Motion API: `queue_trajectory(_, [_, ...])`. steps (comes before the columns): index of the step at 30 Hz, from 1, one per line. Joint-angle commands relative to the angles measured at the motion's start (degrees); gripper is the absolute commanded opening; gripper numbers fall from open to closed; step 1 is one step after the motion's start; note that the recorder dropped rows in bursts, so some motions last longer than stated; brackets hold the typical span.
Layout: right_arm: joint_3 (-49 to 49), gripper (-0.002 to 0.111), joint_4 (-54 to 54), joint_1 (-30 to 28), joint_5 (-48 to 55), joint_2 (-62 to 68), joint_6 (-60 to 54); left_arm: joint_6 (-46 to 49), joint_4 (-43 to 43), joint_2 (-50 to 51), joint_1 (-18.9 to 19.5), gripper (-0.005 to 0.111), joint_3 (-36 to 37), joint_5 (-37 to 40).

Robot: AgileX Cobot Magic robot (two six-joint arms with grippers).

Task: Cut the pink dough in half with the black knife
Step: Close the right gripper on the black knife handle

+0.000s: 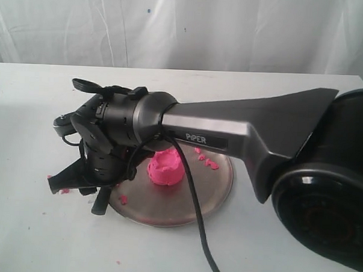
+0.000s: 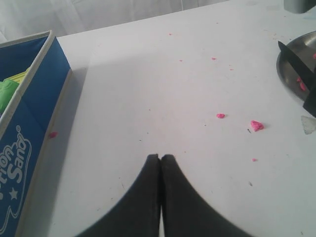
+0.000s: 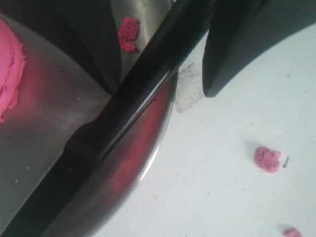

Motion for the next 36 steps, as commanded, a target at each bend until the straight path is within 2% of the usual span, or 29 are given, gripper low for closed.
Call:
queue_trajectory(1, [-0.27, 0.047, -0.06, -0.46, 0.09, 0.65, 0.36, -0.24, -0.25, -0.2, -0.4, 0.0, 0.36, -0.23])
queue_trajectory(7, [-0.27, 0.046, -0.47, -0.46, 0.4, 0.57, 0.36, -0.24, -0.25, -0.2, -0.4, 0.0, 0.36, -0.23])
queue_trajectory(12, [-0.27, 0.027, -4.68, -0.46, 3.19, -0.28, 2.58, -0.24, -0.25, -0.2, -0.4, 0.0, 0.36, -0.23])
queue_trajectory(18, [-0.27, 0.013, -10.84, -0.46, 8.0, -0.51, 3.94, -0.24, -0.25, -0.2, -0.4, 0.0, 0.36, -0.23])
queue_trajectory(24, [-0.27, 0.0, -11.43, -0.46, 9.07, -1.25, 3.94, -0.24, -0.25, -0.2, -0.4, 0.0, 0.36, -0.23])
queue_trajectory(30, [-0.27, 0.0, -11.43, -0.46, 8.4, -4.94, 3.82, -0.24, -0.25, -0.2, -0.4, 0.0, 0.36, -0.23])
queue_trajectory(36, [-0.27, 0.0, -14.51, -1.19, 11.55, -10.35, -1.86, -0.24, -0.25, -0.2, -0.4, 0.0, 0.36, -0.23])
